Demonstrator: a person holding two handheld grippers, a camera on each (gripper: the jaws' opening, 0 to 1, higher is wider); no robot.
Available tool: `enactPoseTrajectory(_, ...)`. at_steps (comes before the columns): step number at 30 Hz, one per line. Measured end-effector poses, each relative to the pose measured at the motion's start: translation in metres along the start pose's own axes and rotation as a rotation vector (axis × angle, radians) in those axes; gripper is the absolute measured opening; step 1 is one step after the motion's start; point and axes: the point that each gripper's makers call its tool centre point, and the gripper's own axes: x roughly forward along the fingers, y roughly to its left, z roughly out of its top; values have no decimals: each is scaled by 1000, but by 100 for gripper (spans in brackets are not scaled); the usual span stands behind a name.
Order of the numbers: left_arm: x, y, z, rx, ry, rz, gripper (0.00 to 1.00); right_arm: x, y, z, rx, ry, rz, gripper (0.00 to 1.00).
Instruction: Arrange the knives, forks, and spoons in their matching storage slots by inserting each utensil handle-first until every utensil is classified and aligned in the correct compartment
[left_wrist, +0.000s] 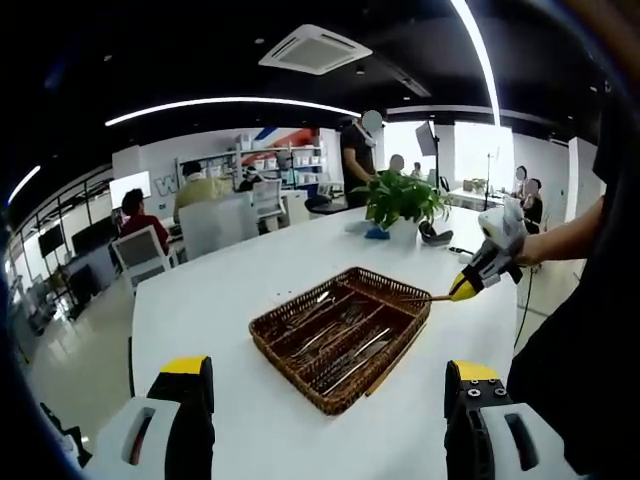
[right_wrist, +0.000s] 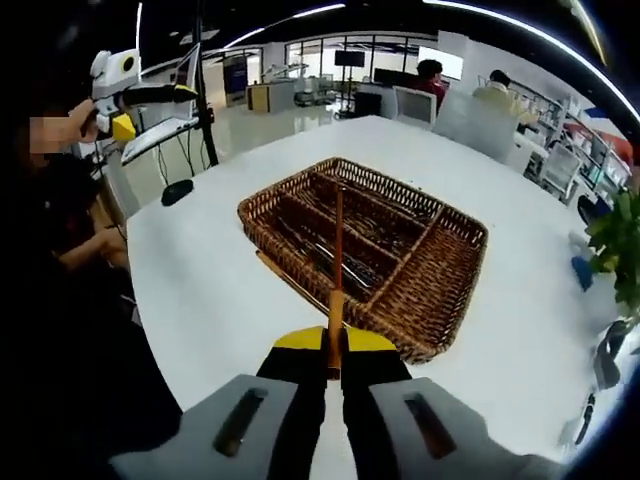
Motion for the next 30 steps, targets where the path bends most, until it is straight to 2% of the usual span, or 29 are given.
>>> enactPoseTrajectory(9, 4, 1, 0, 14, 2, -9, 100, -14, -21, 4, 98, -21, -103, 1)
enactPoseTrajectory(16, 9, 1, 4, 18, -5, -17, 100, -23, -41, -3, 156, -28, -194, 1)
enactPoseTrajectory(20, 10, 1, 4, 17, -5, -18, 100, -34, -56, -10, 223, -26, -254, 1)
enactPoseTrajectory(25, 9, 3, 1, 16, -2, -15, 100, -42, -66, -19, 260, -14, -297, 1)
enactPoseTrajectory(30, 8, 4, 0, 9, -5, -12, 100, -43, -66, -18, 272, -20, -301, 1)
